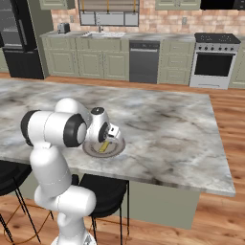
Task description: Retrieve the butter from the fridge and place it on a plate on the dining table. Then retrieve the butter knife by the fridge and place it near the plate.
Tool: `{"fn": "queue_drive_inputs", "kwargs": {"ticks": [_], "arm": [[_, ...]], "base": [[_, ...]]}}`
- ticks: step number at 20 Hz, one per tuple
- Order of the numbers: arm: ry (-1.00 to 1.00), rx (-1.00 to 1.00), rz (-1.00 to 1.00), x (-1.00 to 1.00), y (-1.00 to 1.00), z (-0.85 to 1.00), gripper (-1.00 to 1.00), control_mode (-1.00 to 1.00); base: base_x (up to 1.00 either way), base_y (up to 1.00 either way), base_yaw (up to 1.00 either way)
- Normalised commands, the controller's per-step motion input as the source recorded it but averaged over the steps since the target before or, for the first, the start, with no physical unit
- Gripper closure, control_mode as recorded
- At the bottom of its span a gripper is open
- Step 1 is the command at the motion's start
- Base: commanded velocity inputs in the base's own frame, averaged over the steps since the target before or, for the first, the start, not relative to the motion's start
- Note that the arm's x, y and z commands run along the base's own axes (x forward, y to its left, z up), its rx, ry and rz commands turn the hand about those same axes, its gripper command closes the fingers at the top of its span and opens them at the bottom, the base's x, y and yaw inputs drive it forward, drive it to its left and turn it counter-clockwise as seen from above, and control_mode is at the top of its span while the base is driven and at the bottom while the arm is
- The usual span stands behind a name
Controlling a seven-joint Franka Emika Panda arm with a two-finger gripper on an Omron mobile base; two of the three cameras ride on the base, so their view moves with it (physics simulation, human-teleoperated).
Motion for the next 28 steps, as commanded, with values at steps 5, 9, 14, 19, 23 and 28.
{"fn": "queue_drive_inputs", "kwargs": {"ticks": [5,9,14,19,23,28], "arm": [[0.04,-0.02,0.0,0.0,0.0,0.4,1.0,-1.0],[0.02,0.0,0.0,-0.09,0.0,0.52,1.0,-1.0],[0.0,0.0,0.0,0.0,0.02,0.03,1.0,-1.0],[-0.01,0.02,0.0,0.0,0.0,-0.24,1.0,-1.0],[-0.04,0.03,0.0,0.01,0.0,-0.39,1.0,-1.0],[-0.08,0.0,0.0,0.0,0.0,-0.28,1.0,-1.0]], "base": [[0.0,0.0,0.0],[0.0,0.0,0.0],[0.0,0.0,0.0],[0.0,0.0,0.0],[0.0,0.0,0.0],[0.0,0.0,0.0]]}}
